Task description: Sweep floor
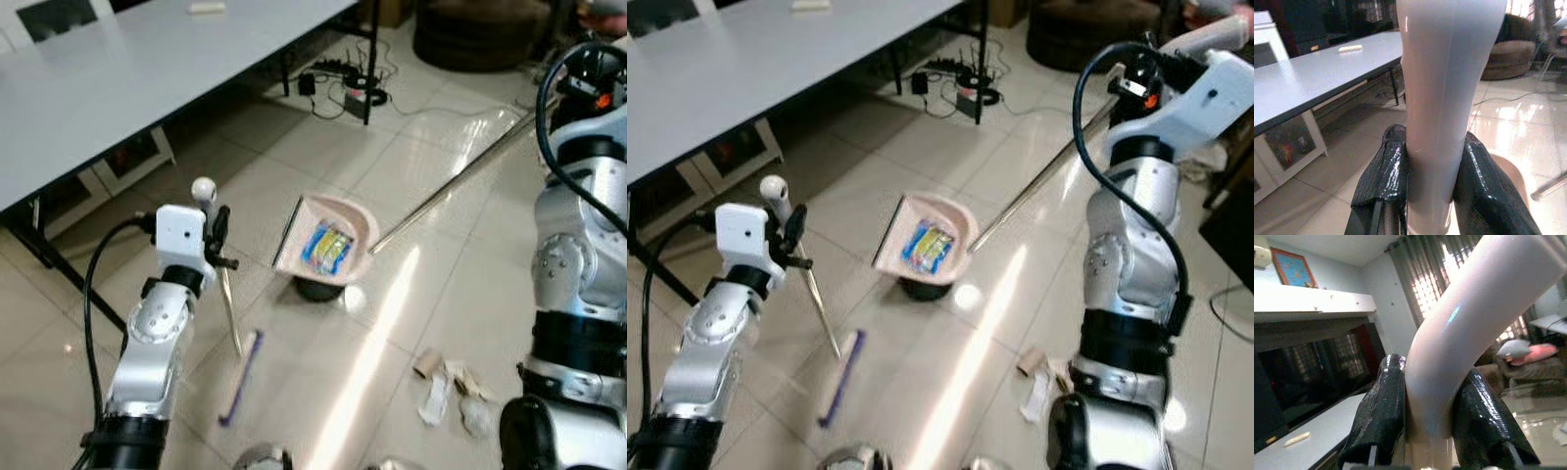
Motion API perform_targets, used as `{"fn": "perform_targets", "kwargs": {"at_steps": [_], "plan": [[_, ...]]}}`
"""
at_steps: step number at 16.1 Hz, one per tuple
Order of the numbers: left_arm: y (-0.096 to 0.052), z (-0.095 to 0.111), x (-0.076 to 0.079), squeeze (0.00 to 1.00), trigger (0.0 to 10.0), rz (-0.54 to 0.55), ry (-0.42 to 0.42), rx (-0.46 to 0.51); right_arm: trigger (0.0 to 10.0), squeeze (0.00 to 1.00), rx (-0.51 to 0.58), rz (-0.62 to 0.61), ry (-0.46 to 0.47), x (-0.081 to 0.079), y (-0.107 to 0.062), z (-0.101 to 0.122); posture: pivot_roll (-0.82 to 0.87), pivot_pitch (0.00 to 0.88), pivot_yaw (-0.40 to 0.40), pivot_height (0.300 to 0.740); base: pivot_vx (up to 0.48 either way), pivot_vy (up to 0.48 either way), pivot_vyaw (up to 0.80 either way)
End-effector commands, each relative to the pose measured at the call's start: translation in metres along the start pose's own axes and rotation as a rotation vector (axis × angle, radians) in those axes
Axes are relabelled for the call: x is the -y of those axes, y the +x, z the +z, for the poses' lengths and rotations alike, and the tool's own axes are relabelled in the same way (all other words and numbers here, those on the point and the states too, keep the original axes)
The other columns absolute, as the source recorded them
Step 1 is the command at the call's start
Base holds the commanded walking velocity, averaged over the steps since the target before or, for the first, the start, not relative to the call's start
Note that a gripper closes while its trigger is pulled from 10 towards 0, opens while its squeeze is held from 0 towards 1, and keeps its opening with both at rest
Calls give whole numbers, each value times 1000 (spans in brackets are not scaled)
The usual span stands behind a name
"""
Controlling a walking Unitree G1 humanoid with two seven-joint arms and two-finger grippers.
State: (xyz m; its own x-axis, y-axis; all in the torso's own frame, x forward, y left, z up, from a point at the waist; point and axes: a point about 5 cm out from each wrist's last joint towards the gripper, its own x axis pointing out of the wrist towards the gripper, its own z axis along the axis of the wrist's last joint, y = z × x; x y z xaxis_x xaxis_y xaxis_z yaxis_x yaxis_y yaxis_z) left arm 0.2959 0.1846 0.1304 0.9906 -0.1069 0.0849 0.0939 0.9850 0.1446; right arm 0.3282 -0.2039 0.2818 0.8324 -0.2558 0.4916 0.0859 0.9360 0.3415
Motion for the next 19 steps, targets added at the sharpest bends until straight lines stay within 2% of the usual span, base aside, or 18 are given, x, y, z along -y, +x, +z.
{"fn": "perform_targets", "kwargs": {"at_steps": [1,10,13,19], "plan": [[2,8,-2,0,10000,5,24,37,10000,0,71,32,32,-9,3,15,21,70,57,740,446,0,0],[1,7,0,0,10000,0,23,35,10000,0,55,34,53,-7,0,12,21,73,58,740,445,0,0],[2,8,0,0,10000,0,23,36,10000,0,52,40,59,-8,1,12,21,76,59,740,445,0,-800],[2,8,-2,0,10000,5,25,37,10000,0,47,38,54,-7,0,9,22,75,58,740,446,0,0]]}}
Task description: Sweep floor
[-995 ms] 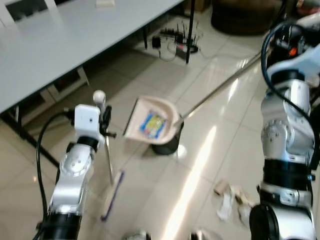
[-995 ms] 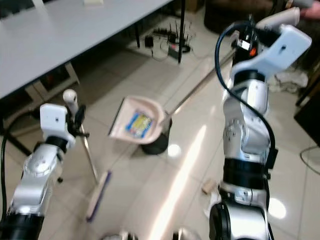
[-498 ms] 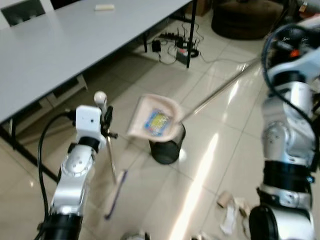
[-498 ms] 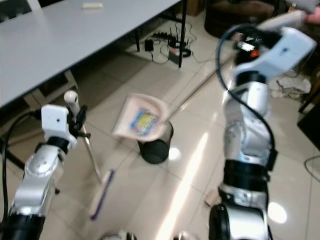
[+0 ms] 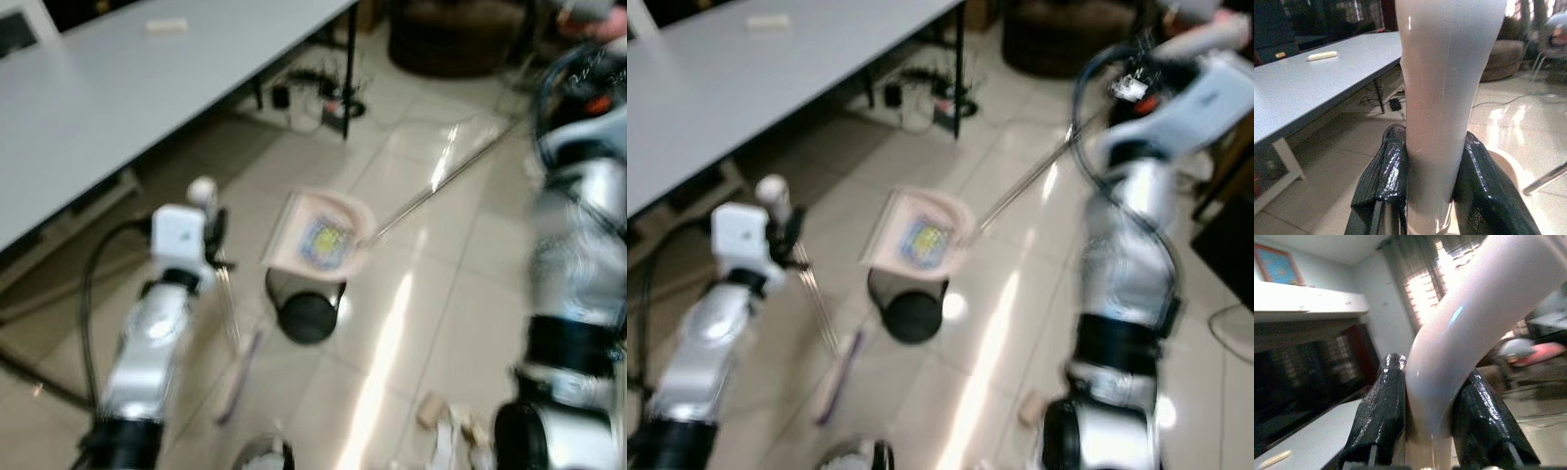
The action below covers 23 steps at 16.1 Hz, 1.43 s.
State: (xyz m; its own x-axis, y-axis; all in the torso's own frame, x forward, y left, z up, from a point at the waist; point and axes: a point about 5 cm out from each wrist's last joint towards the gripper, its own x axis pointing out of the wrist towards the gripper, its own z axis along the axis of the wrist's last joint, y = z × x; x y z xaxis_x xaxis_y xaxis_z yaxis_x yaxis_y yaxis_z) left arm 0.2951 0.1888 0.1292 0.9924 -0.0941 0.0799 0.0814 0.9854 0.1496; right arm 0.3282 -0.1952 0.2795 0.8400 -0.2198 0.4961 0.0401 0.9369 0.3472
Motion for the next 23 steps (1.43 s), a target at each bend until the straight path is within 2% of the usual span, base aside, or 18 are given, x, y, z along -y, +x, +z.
{"fn": "perform_targets", "kwargs": {"at_steps": [1,3,14,17,23], "plan": [[3,10,1,0,10000,-6,19,43,10000,0,58,1,25,0,3,13,23,76,58,740,446,0,0],[3,10,1,0,10000,-8,16,42,10000,0,61,-3,27,1,3,14,24,76,57,740,420,0,0],[1,9,-2,0,10000,-4,1,15,10000,0,61,-15,27,2,2,10,35,91,63,740,0,0,0],[0,9,-3,0,10000,1,15,10,10000,0,47,-17,24,2,0,1,41,100,66,740,0,0,0],[-6,10,-8,0,10000,5,55,-7,10000,0,89,56,-70,-5,6,-21,85,139,81,740,0,0,0]]}}
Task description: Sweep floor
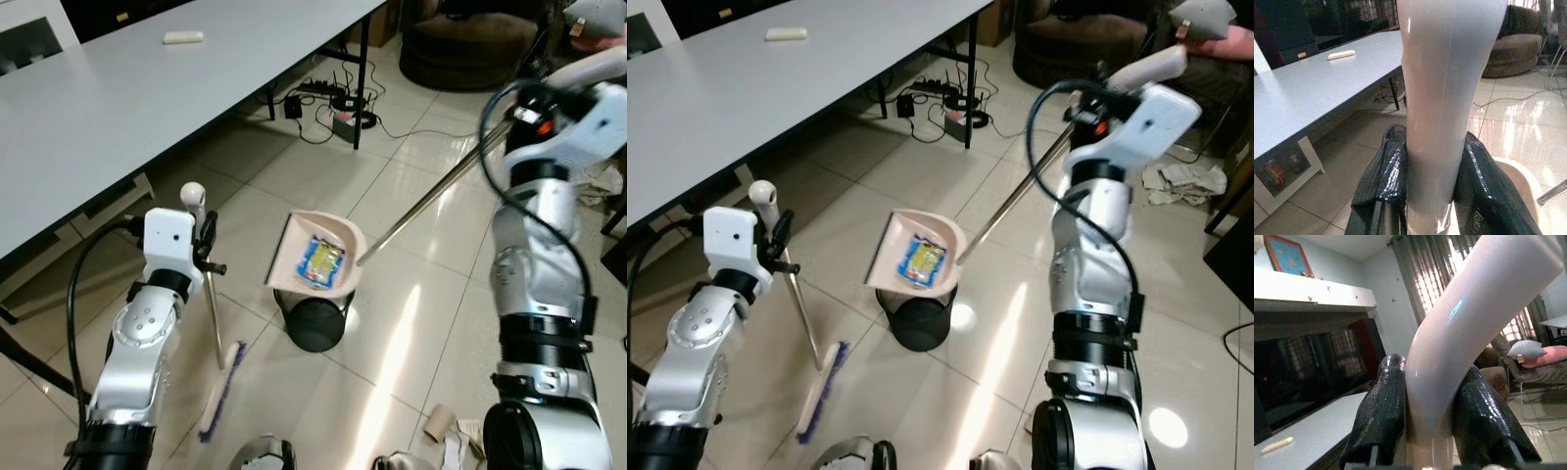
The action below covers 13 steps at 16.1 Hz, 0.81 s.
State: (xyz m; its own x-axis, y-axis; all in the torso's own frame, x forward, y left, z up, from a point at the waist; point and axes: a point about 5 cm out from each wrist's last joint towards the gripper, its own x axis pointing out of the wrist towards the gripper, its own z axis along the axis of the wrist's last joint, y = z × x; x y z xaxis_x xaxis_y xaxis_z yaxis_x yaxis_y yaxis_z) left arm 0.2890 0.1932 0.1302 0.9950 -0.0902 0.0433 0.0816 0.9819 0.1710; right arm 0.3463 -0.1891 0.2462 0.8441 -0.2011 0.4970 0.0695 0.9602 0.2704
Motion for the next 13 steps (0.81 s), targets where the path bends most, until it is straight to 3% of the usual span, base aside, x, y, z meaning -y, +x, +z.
{"fn": "perform_targets", "kwargs": {"at_steps": [1,6,10,12,13], "plan": [[-2,9,-6,0,10000,7,44,25,10000,0,109,62,-14,-12,11,15,93,147,86,740,0,0,0],[-7,9,-10,0,10000,10,62,13,10000,0,152,252,-119,-38,13,5,98,162,88,740,0,0,0],[-8,9,-6,0,10000,6,62,12,10000,0,185,442,-176,-66,1,2,97,166,86,740,0,0,0],[-8,9,-5,0,10000,-2,64,8,10000,0,211,617,-272,-88,-15,-5,94,161,88,740,0,0,0],[-8,9,-4,0,10000,-4,65,8,10000,0,224,646,-284,-92,-21,-6,95,161,88,740,0,0,0]]}}
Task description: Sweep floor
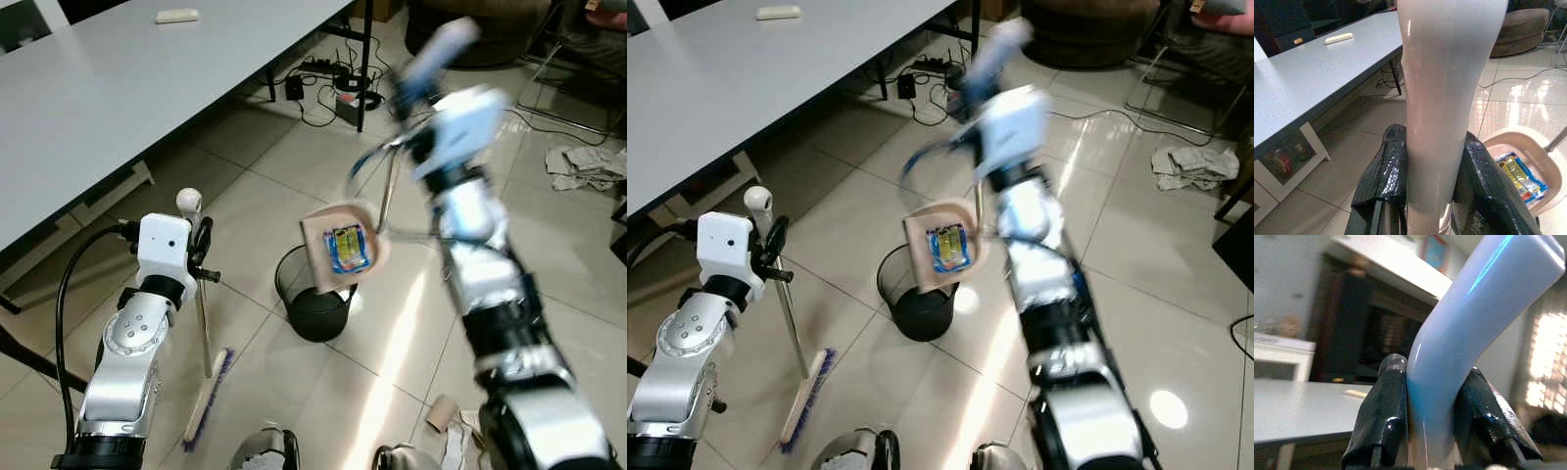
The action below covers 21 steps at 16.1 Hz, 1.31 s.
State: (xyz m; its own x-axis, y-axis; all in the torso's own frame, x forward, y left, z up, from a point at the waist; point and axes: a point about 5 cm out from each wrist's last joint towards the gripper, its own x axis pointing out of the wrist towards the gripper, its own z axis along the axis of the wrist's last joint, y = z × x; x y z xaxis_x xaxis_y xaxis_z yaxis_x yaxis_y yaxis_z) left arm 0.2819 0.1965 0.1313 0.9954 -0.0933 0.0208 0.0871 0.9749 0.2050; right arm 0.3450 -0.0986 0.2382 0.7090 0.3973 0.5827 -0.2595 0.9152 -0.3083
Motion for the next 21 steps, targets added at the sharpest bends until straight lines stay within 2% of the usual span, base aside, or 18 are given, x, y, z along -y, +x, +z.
{"fn": "perform_targets", "kwargs": {"at_steps": [1,5,6,9,11,13,17,20,21], "plan": [[0,8,-1,0,10000,4,31,29,10000,0,112,42,-45,-5,5,18,94,156,88,740,0,0,0],[3,9,1,0,10000,-2,36,32,10000,0,149,156,-42,-31,1,23,89,146,85,740,0,0,0],[4,9,2,0,10000,-4,36,34,10000,0,158,218,-47,-42,-1,23,89,140,81,740,0,0,0],[5,10,3,0,10000,-4,34,39,10000,0,170,296,-57,-56,-3,24,87,131,76,740,0,0,0],[9,11,5,0,10000,-3,31,46,10000,0,185,458,-133,-74,-6,26,80,119,69,740,0,0,0],[10,11,6,0,10000,-1,28,50,10000,0,188,509,-169,-78,-8,26,77,114,65,740,0,0,0],[15,11,7,0,10000,0,23,54,10000,0,222,535,-187,-78,-4,32,69,96,59,740,0,0,0],[18,9,10,0,10000,-16,18,48,10000,0,272,462,-207,-65,9,47,57,82,56,740,0,0,0],[18,6,14,0,10000,-40,10,35,10000,0,272,263,-258,-35,24,59,47,76,56,740,0,0,0]]}}
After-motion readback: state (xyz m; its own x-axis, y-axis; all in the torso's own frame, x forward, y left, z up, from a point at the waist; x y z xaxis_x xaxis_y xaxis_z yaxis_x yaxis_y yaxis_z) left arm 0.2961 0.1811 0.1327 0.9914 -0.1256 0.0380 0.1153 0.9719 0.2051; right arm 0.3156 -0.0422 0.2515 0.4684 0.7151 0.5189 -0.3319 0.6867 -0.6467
